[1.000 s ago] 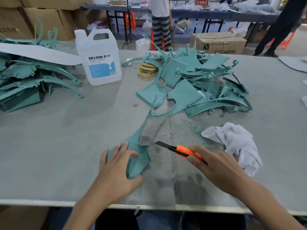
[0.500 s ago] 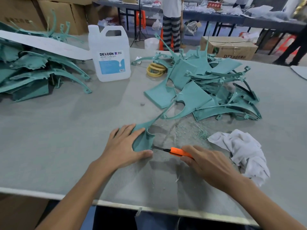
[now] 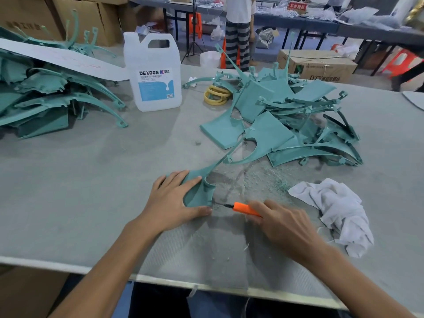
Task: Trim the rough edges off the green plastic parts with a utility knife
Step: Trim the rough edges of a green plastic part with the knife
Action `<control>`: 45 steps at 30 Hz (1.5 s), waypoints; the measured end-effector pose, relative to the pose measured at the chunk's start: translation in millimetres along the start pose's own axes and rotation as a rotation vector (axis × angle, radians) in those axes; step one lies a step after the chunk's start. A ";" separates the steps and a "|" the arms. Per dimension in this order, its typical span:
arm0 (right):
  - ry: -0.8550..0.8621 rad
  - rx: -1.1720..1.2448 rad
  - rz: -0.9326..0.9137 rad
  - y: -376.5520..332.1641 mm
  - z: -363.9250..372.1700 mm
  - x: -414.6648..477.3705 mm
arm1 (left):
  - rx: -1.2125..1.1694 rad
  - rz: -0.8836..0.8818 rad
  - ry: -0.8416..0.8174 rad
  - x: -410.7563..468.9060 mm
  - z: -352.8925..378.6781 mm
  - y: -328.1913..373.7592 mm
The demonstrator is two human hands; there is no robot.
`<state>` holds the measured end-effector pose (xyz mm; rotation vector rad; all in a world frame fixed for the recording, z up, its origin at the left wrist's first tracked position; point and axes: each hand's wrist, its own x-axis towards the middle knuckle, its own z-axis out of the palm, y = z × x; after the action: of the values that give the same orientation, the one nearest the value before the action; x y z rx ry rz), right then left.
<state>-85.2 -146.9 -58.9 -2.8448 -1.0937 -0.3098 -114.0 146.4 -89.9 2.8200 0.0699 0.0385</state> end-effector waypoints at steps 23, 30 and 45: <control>-0.211 0.197 0.103 8.4 -2.3 18.2 | -0.044 -0.008 0.011 -1.3 -0.4 0.5; -0.176 0.200 0.099 11.5 1.1 20.5 | -0.060 -0.006 0.007 -1.2 -0.1 -0.7; -0.122 0.183 0.173 13.8 0.2 9.9 | -0.089 0.026 -0.128 -5.3 -18.9 -5.9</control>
<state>-68.7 -150.7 -57.0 -2.7975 -0.8374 -0.0223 -120.1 157.7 -74.0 2.7273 0.0018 -0.1302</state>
